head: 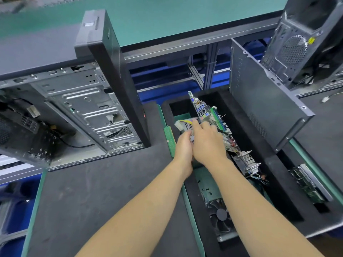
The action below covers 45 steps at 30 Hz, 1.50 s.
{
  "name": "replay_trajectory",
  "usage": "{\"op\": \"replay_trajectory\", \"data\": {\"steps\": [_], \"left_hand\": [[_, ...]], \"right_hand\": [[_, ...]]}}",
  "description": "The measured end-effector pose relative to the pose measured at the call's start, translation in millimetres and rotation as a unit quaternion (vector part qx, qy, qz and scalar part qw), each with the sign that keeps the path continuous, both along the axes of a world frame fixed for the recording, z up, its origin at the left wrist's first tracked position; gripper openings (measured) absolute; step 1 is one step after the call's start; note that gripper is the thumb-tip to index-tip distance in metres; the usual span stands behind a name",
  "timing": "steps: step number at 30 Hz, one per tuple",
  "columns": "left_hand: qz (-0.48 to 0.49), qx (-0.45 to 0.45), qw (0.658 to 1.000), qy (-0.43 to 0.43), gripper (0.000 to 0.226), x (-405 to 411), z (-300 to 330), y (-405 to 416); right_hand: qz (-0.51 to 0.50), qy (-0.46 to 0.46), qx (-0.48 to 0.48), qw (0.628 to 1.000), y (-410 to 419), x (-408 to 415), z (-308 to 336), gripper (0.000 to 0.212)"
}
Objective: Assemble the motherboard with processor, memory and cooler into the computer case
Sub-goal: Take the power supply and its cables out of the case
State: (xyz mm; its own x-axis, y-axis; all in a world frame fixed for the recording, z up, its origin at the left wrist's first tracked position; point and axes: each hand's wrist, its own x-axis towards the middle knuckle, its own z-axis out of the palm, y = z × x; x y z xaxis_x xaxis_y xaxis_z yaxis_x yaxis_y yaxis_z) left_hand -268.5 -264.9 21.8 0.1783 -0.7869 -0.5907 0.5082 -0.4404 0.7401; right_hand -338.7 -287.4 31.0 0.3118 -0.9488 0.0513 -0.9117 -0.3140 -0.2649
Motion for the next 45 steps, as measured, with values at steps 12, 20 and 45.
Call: {"op": "replay_trajectory", "data": {"steps": [12, 20, 45], "left_hand": [[-0.026, -0.067, 0.937, -0.341, 0.042, -9.8, -0.2, -3.8], [-0.132, -0.153, 0.815, -0.543, 0.012, 6.8, 17.9, -43.2], [-0.263, -0.231, 0.591, -0.727, 0.067, -0.7, 44.1, -122.8]], "right_hand": [[-0.442, -0.465, 0.296, 0.708, -22.4, -48.2, -43.8, 0.037], [-0.457, -0.534, 0.305, 0.642, -27.8, -54.8, -55.1, 0.026], [-0.471, -0.546, 0.107, 0.684, -24.3, -48.8, -66.3, 0.023]]}}
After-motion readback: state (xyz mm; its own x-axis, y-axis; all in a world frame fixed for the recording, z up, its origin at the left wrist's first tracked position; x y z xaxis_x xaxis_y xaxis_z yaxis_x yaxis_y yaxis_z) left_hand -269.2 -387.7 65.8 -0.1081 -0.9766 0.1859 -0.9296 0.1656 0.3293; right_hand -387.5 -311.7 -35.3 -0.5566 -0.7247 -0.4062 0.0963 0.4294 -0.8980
